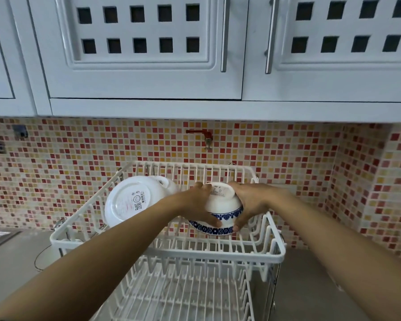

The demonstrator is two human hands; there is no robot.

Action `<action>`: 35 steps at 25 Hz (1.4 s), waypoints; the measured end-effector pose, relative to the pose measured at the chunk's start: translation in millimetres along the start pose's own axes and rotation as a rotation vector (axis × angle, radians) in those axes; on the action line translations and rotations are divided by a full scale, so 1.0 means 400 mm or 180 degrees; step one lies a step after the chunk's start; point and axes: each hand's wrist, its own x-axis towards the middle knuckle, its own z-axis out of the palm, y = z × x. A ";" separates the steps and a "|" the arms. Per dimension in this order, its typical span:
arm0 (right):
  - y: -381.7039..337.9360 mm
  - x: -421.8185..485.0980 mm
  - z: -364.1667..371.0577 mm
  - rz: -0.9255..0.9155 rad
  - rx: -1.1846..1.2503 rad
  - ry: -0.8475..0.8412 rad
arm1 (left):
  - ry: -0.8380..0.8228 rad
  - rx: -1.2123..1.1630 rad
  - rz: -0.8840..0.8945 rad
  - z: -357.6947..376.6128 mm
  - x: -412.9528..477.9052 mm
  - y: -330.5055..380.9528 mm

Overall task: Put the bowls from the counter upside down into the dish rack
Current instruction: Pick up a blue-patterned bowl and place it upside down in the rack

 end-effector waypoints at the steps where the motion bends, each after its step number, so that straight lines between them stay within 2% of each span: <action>1: -0.002 0.001 0.000 0.0002 -0.0038 -0.0003 | -0.0014 0.0021 -0.0020 0.001 0.000 -0.002; 11: -0.022 -0.014 -0.003 0.0024 -0.0080 0.0103 | -0.0285 0.0155 -0.0207 -0.006 -0.010 0.012; 14: -0.031 -0.030 -0.020 0.0031 -0.0065 -0.0055 | -0.0347 0.0169 -0.0210 -0.024 -0.024 0.015; 17: -0.035 -0.034 -0.056 0.0228 0.0143 -0.0200 | -0.0087 0.0139 -0.0022 -0.080 -0.046 0.008; 21: -0.077 -0.023 -0.113 0.0199 0.0082 0.0064 | 0.0386 0.0320 0.0113 -0.163 -0.084 -0.028; 27: -0.283 0.060 -0.182 -0.0375 -0.0053 0.0494 | 0.0785 0.0064 -0.0342 -0.258 -0.181 -0.180; 31: -0.515 0.142 -0.164 -0.0782 0.0223 0.0553 | 0.0862 -0.0112 -0.0822 -0.279 -0.267 -0.379; 35: -0.740 0.241 -0.142 -0.0806 0.0489 0.0829 | 0.0870 -0.0058 -0.1309 -0.281 -0.340 -0.623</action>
